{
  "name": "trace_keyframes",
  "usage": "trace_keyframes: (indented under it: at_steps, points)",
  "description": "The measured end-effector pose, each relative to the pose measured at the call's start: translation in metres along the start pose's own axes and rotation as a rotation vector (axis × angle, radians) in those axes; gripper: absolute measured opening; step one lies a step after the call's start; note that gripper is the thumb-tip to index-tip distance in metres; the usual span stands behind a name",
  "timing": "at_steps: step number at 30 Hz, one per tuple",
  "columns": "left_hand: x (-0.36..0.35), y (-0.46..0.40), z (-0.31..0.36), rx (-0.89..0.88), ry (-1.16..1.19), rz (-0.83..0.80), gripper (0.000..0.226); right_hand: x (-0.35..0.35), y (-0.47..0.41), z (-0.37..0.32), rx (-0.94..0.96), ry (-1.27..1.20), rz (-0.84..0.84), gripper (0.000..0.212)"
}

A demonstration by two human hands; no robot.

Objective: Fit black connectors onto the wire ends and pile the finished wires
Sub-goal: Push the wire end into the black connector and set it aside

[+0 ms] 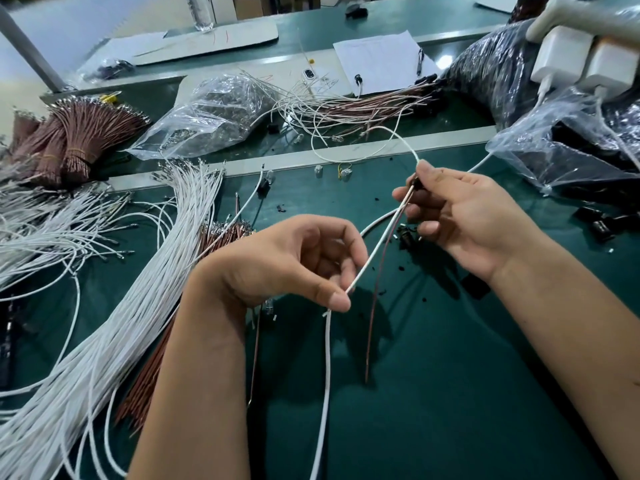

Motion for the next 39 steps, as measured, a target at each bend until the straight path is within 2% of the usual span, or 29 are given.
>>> trace_keyframes:
  at_steps: [2, 3, 7, 11, 13, 17, 18, 20, 22, 25, 27, 29, 31, 36, 38, 39]
  points:
    - [-0.001, 0.0, 0.001, 0.004, -0.004, -0.027, 0.04, 0.001, -0.001, 0.001, 0.009, 0.033, 0.026, 0.022]
    - [-0.002, -0.003, 0.002, 0.007, -0.002, 0.012, 0.037, 0.0, -0.001, 0.003, 0.01, 0.056, 0.019, 0.022]
    - [-0.011, -0.025, 0.004, 0.044, -0.144, 0.305, 0.024, -0.009, 0.002, 0.008, 0.009, 0.12, -0.076, 0.024]
    - [-0.02, -0.041, 0.004, 0.066, -0.22, 0.453, 0.019, -0.011, 0.002, 0.011, 0.048, 0.174, -0.09, 0.024]
    - [-0.018, -0.037, 0.004, 0.056, -0.197, 0.375, 0.018, -0.008, 0.0, 0.01, 0.073, 0.17, -0.063, 0.024]
    - [-0.032, -0.023, 0.006, 0.061, -0.145, -0.124, 0.012, 0.002, -0.007, 0.004, 0.094, 0.025, 0.03, 0.024]
    - [-0.036, -0.021, 0.008, 0.054, -0.136, -0.202, 0.013, 0.004, -0.009, 0.002, 0.098, 0.014, 0.049, 0.025]
    - [-0.037, -0.021, 0.013, 0.018, -0.12, -0.218, 0.02, 0.007, -0.01, 0.002, 0.086, 0.016, 0.05, 0.025]
    - [-0.033, -0.026, 0.015, -0.003, -0.092, -0.049, 0.023, 0.004, -0.008, 0.005, 0.058, 0.041, 0.007, 0.026]
    - [-0.025, -0.036, 0.008, 0.051, -0.041, 0.327, 0.023, -0.006, -0.004, 0.011, 0.04, 0.097, -0.059, 0.027]
    - [-0.025, -0.043, 0.005, 0.062, -0.02, 0.451, 0.021, -0.009, -0.002, 0.012, 0.043, 0.114, -0.076, 0.027]
    - [-0.025, -0.046, 0.003, 0.056, -0.024, 0.486, 0.017, -0.01, -0.001, 0.011, 0.05, 0.126, -0.078, 0.026]
    - [-0.024, -0.044, 0.002, 0.045, -0.051, 0.443, 0.014, -0.01, -0.001, 0.01, 0.06, 0.13, -0.068, 0.026]
    - [-0.03, -0.03, 0.005, 0.024, -0.055, 0.017, 0.014, -0.006, -0.002, 0.007, 0.062, 0.098, -0.035, 0.024]
    - [-0.03, -0.029, 0.007, 0.041, -0.079, 0.002, 0.009, -0.007, -0.001, 0.01, 0.061, 0.11, -0.046, 0.024]
    - [-0.03, -0.031, 0.007, 0.051, -0.085, 0.057, 0.009, -0.009, 0.0, 0.011, 0.062, 0.121, -0.061, 0.025]
Point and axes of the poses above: each hand's wrist, its own y-axis away from the middle knuckle, its own x-axis out of the back of the hand, z = x × y, the point moved 3 cm from there along -y, towards the middle knuckle, and after that the axes turned 10 degrees about -y, right-handed, at the moved point
